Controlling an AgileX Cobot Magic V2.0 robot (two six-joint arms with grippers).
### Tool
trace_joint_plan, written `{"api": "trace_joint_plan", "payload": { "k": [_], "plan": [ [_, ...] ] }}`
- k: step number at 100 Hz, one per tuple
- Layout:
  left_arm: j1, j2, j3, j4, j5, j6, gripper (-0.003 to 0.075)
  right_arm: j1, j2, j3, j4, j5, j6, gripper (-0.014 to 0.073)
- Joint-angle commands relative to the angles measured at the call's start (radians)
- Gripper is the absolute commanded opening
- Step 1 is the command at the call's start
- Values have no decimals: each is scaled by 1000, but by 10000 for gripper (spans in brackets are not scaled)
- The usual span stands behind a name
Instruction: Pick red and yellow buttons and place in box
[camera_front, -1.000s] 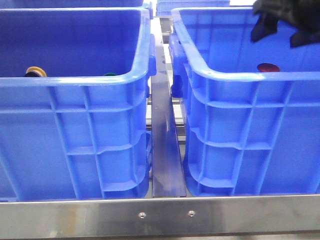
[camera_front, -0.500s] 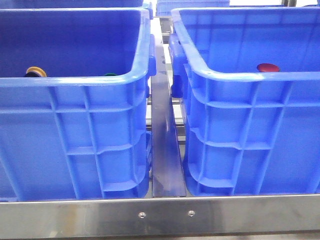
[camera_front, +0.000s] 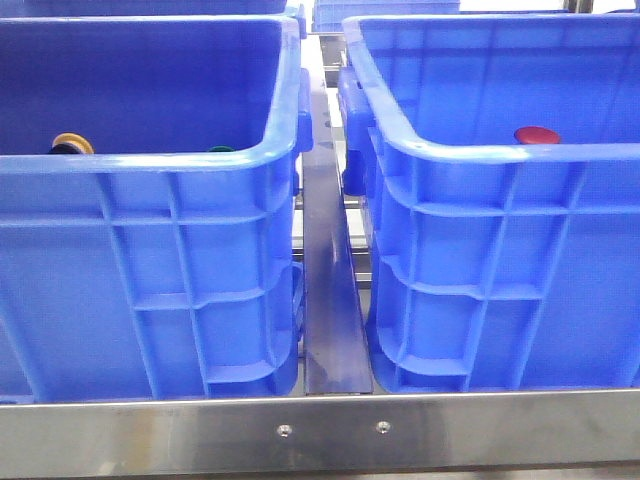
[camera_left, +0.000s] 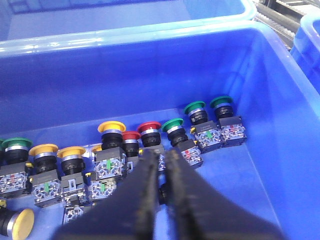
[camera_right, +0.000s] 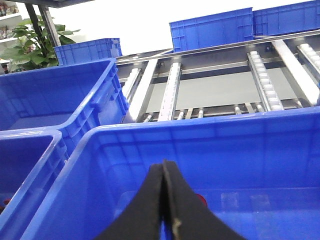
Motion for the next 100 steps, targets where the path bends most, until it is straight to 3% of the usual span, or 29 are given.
{"api": "trace_joint_plan", "payload": {
  "k": [1, 10, 20, 48, 91, 100],
  "plan": [
    [2, -18, -27, 31, -32, -8, 226, 0, -5, -27, 0, -1, -8, -65],
    [2, -16, -27, 36, -34, -8, 386, 0, -5, -27, 0, 2, -8, -65],
    [2, 2, -35, 38, -21, -8, 461, 0, -5, -27, 0, 17, -8, -65],
    [46, 115, -138, 38, 70, -8, 468, 0, -5, -27, 0, 60, -8, -65],
    [228, 334, -218, -16, 8, -6, 490, 0, -5, -27, 3, 85, -8, -65],
    [267, 381, -218, -104, -17, 74, 489, 0, -5, -27, 3, 88, -8, -65]
  ]
}}
